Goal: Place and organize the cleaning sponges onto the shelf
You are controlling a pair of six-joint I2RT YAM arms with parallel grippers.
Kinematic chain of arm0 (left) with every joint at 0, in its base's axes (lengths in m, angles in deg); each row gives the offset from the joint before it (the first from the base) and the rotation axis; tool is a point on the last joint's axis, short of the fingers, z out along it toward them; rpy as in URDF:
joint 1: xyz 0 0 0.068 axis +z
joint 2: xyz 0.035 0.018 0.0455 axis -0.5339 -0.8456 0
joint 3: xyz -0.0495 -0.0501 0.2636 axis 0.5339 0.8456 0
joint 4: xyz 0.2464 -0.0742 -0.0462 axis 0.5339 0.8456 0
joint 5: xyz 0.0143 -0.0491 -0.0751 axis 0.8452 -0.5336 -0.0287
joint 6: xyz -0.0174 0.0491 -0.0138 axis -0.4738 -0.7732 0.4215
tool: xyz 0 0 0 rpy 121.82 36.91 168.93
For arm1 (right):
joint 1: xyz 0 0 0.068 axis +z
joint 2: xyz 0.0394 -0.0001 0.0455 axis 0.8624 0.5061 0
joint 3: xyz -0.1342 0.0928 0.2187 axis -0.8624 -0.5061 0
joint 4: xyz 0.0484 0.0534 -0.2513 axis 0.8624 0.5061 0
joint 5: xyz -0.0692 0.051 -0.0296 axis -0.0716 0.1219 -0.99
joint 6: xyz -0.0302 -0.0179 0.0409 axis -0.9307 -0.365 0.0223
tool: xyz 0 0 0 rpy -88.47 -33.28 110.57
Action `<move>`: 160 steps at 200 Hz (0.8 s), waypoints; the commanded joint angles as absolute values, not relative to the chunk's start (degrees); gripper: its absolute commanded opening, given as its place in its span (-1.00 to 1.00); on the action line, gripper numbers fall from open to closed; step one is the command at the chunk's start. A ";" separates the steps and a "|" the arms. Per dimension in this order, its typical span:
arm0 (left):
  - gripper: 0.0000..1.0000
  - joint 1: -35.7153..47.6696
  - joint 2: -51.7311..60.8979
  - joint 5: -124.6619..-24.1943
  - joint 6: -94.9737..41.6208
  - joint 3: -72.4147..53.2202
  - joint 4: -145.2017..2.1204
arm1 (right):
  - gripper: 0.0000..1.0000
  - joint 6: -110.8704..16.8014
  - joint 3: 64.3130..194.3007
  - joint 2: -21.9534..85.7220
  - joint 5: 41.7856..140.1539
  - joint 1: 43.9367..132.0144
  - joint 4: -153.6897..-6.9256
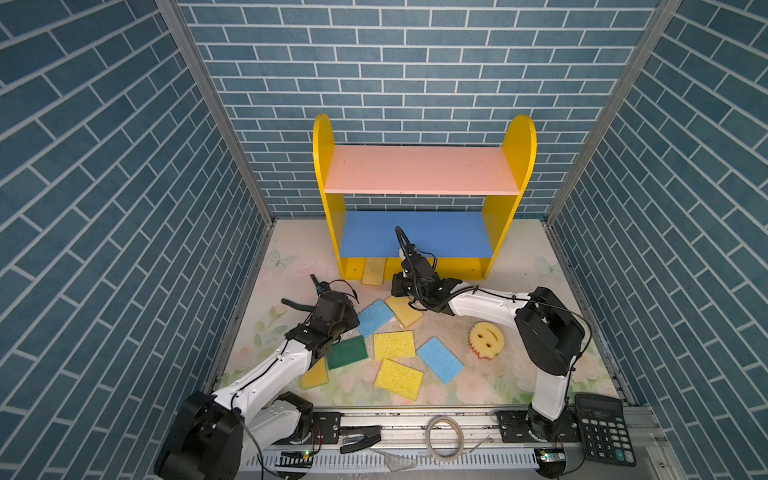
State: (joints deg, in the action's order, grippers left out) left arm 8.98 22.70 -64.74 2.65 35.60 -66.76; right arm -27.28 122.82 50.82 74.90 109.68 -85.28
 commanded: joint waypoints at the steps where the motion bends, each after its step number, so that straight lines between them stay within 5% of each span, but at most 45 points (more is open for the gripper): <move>1: -0.93 12.27 17.40 -74.81 5.06 38.80 -82.74 | -1.00 -22.62 117.59 47.05 74.53 108.14 -85.26; 52: -1.00 14.61 -3.83 -87.42 13.93 35.04 -108.70 | -1.00 -22.19 109.04 39.64 72.06 107.24 -85.44; 160: -1.00 14.41 -16.31 -80.76 15.72 31.48 -118.10 | -1.00 -24.92 102.16 32.46 72.77 103.21 -84.75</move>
